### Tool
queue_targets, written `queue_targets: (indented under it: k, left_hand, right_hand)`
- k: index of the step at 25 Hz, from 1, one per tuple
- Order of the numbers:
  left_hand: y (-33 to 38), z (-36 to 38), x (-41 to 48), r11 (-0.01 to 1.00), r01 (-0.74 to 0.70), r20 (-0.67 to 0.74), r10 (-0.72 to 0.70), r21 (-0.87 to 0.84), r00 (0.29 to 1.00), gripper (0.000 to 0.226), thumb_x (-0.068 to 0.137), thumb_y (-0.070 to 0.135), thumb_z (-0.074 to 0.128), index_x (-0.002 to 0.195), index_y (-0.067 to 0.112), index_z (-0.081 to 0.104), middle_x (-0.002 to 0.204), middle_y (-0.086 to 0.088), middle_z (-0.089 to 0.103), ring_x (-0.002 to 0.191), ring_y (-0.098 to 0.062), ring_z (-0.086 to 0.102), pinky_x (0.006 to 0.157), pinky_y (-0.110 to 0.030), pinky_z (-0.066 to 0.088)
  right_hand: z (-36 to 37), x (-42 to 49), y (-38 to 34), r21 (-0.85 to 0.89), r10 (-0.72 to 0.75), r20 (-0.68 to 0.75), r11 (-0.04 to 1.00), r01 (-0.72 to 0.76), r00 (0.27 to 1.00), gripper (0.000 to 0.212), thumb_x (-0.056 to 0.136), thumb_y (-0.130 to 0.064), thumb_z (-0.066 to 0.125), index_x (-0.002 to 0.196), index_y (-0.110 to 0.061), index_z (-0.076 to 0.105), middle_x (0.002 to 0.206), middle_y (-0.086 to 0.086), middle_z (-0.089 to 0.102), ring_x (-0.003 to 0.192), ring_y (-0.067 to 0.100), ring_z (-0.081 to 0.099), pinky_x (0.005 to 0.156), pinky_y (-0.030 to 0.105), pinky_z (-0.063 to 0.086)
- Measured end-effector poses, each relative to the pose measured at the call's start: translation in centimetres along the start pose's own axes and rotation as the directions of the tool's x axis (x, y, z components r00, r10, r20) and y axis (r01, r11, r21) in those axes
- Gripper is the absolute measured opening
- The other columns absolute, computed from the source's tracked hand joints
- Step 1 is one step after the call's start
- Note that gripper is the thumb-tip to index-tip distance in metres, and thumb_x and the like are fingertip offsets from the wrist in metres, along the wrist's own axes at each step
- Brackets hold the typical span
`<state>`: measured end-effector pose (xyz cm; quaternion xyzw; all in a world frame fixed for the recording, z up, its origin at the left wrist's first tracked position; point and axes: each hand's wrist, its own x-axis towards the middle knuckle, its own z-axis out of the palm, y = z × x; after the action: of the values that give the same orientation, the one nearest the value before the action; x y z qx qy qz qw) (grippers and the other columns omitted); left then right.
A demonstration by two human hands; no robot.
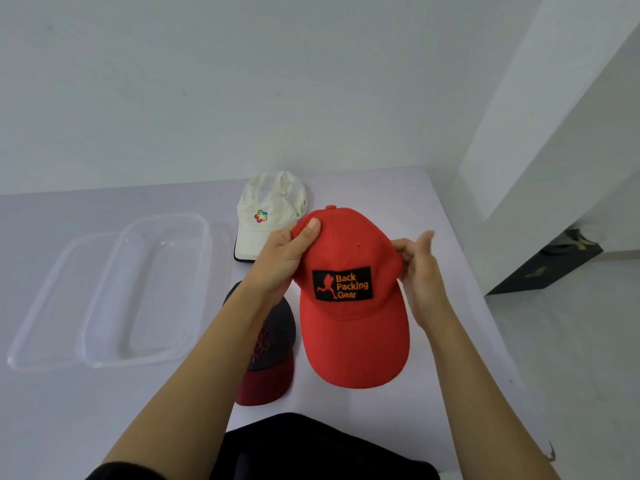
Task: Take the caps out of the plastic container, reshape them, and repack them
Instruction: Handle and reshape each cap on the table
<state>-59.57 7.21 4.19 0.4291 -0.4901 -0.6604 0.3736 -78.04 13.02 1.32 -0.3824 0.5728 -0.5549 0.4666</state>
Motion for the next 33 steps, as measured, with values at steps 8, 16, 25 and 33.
queue_targets:
  k: [8,16,25,33]
  left_hand:
    - [-0.2,0.1,0.2,0.996,-0.022,-0.035,0.020,-0.082,0.999,0.030,0.098,0.033,0.044,0.108,0.018,0.068,0.104,0.003,0.074,0.101,-0.010,0.068,0.081,-0.020,0.054]
    - [-0.3,1.4,-0.4,0.976,-0.073,0.015,0.072,0.207,0.997,0.033,0.096,0.032,0.050,0.112,0.008,0.067,0.105,-0.009,0.073,0.098,-0.017,0.069,0.086,-0.029,0.056]
    - [-1.9,0.9,1.5,0.986,0.063,-0.063,-0.055,0.151,0.997,0.065,0.077,0.070,0.048,0.087,0.007,0.061,0.087,-0.010,0.050,0.078,-0.023,0.047,0.073,-0.039,0.039]
    - [-7.1,0.1,3.2,0.884,0.113,-0.187,-0.029,0.454,0.982,0.050,0.096,0.047,0.042,0.061,0.011,0.042,0.053,0.002,0.032,0.051,-0.012,0.034,0.055,-0.028,0.031]
  right_hand:
    - [1.8,-1.3,1.8,0.174,0.027,0.006,0.984,-0.027,1.000,0.047,0.096,-0.047,0.032,0.084,-0.014,0.063,0.080,-0.001,0.066,0.075,0.009,0.063,0.069,0.023,0.052]
    - [0.3,0.2,0.7,-0.077,-0.020,0.383,0.996,0.053,0.923,0.044,0.079,-0.052,0.061,0.113,-0.024,0.060,0.110,-0.005,0.069,0.104,0.011,0.065,0.084,0.022,0.052]
    - [1.0,0.6,0.1,0.021,0.169,0.333,0.982,-0.186,0.928,0.055,0.079,-0.058,0.042,0.102,-0.016,0.067,0.102,0.008,0.074,0.099,0.021,0.069,0.087,0.033,0.055]
    - [0.9,1.9,5.8,-0.467,0.016,-0.009,0.884,-0.018,1.000,0.052,0.094,-0.050,0.041,0.055,-0.017,0.031,0.051,-0.003,0.034,0.050,0.012,0.034,0.053,0.028,0.030]
